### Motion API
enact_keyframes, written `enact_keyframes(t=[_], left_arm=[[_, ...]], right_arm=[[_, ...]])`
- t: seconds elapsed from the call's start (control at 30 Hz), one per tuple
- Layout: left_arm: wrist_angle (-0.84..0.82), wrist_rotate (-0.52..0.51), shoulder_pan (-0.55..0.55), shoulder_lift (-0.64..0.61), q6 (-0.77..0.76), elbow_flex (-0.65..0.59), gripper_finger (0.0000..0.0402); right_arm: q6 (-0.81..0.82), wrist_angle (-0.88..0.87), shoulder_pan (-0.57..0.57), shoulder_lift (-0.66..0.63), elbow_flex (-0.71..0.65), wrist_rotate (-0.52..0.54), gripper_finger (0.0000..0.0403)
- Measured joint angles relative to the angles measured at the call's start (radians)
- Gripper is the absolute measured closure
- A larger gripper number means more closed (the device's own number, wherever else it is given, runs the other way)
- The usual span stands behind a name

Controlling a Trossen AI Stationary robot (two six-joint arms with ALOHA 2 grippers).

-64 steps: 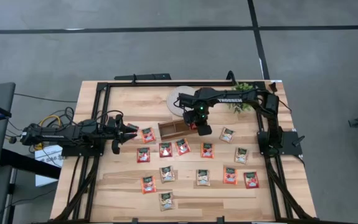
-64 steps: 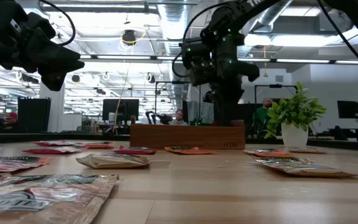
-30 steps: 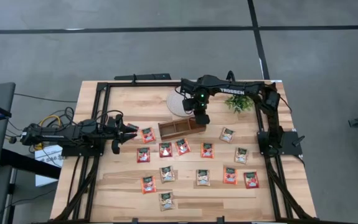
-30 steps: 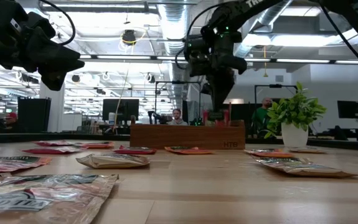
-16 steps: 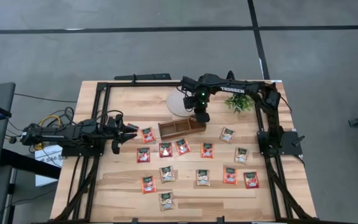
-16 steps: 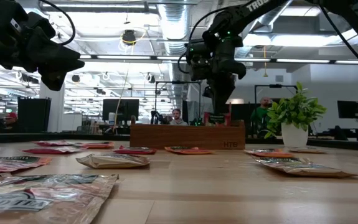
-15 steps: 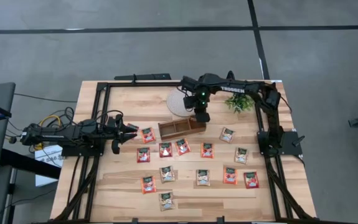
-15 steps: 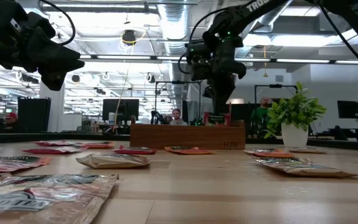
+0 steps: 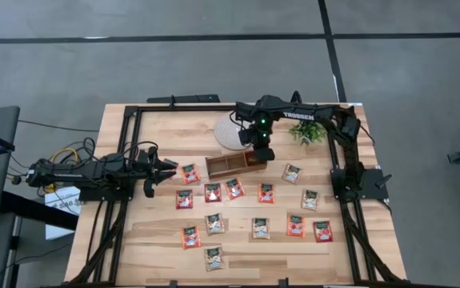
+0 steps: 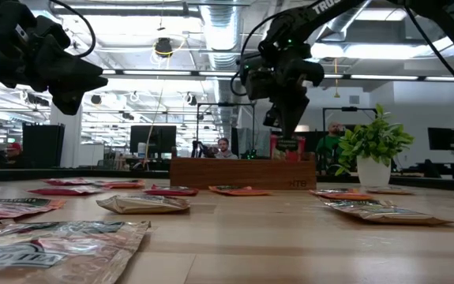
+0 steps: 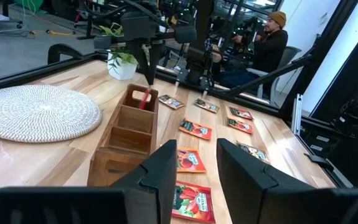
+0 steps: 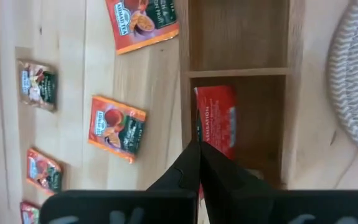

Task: Pick & Place Tea
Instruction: Put the red tea bag into the right slot of the wooden organizer

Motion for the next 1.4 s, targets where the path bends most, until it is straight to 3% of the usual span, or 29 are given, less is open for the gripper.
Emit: enact_keyframes(t=[0.93,1.4], left_arm=[[0.0,0.0,0.0,0.0,-0.001,0.0,0.0296],[0.0,0.0,0.0,0.0,-0.002,0.0,0.0296]], right_arm=[[-0.021,0.08,-0.03,0.0,0.0,-0.006,0.0403],[-0.021,0.105,-0.03,0.0,-0.001,0.068,0.0403]])
